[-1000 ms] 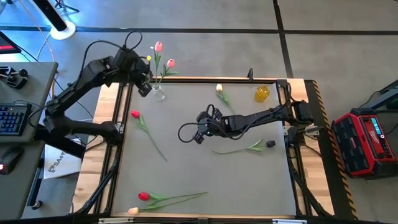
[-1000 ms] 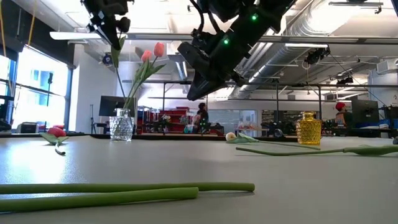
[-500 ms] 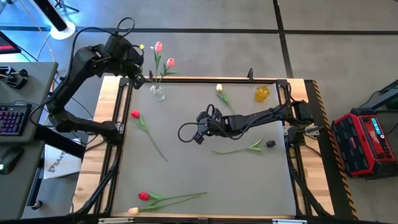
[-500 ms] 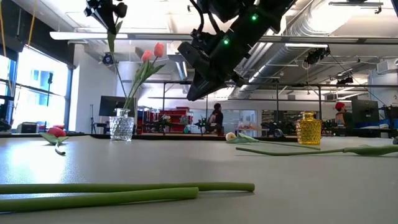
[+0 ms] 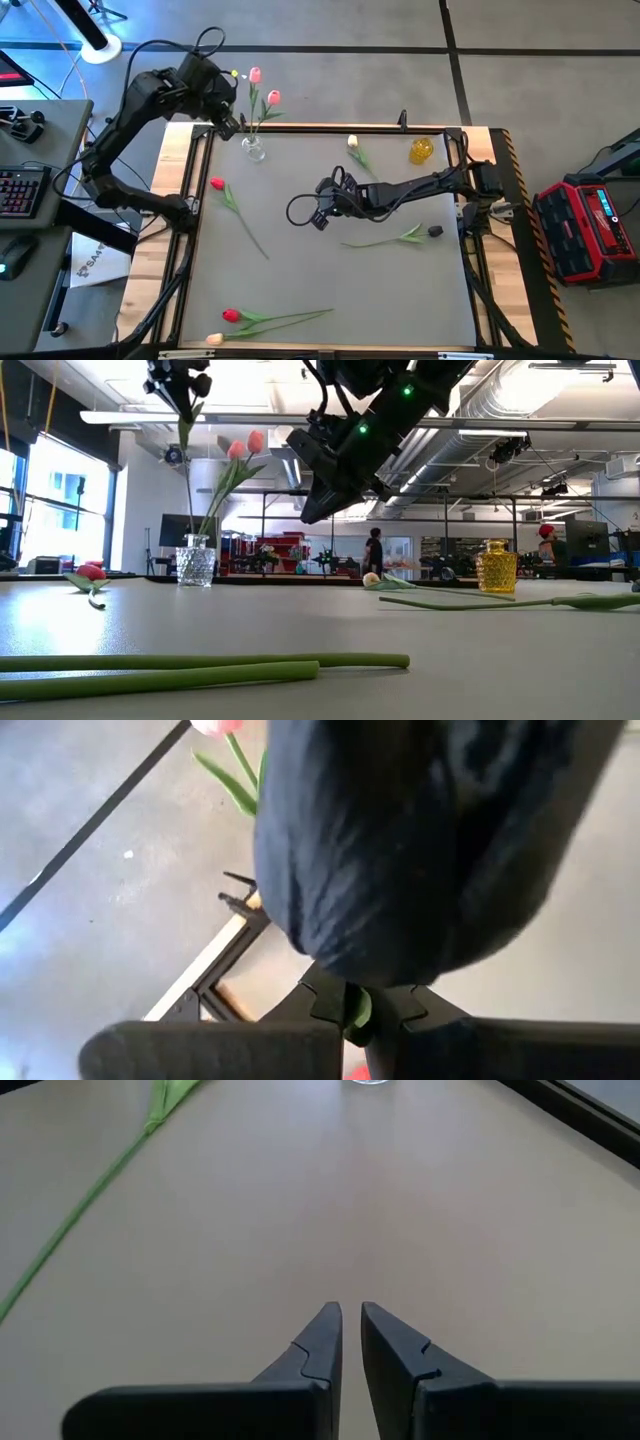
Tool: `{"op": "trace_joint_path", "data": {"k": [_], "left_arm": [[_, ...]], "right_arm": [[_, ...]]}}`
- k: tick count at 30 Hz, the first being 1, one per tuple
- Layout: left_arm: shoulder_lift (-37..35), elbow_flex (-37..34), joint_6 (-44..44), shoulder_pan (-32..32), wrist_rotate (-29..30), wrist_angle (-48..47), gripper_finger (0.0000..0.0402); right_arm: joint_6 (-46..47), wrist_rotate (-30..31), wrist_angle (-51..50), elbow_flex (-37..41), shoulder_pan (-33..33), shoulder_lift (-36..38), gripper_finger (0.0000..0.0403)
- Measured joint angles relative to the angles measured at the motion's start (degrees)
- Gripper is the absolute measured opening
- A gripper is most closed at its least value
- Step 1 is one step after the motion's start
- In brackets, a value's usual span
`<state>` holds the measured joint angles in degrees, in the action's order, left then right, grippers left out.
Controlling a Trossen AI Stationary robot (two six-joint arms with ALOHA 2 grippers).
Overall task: Sort flowers into vase by color
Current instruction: Put the top black flower into the transparent vase, then put the black flower into the transparent vase
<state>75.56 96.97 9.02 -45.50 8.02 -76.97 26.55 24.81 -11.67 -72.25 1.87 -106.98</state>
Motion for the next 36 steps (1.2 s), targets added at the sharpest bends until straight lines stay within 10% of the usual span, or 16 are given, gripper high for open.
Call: {"op": "trace_joint_path", "data": {"k": [16,25,36], "left_arm": [[1.1,0.0,-3.2,0.1,8.9,1.9,0.0183],[-6.3,0.0,-0.5,0.3,10.6,9.8,0.0186],[-16.2,-4.6,1.2,9.6,-0.2,11.4,0.0165]], "right_arm": [[-2.4,-4.4,-20.6,0.0,-1.8,3.7,0.0028],[-7.3,-0.3,-41.9,0.0,-6.1,10.2,0.0028],[-5.7,-18.4,-63.5,0.0,-6.6,11.0,0.0028]]}}
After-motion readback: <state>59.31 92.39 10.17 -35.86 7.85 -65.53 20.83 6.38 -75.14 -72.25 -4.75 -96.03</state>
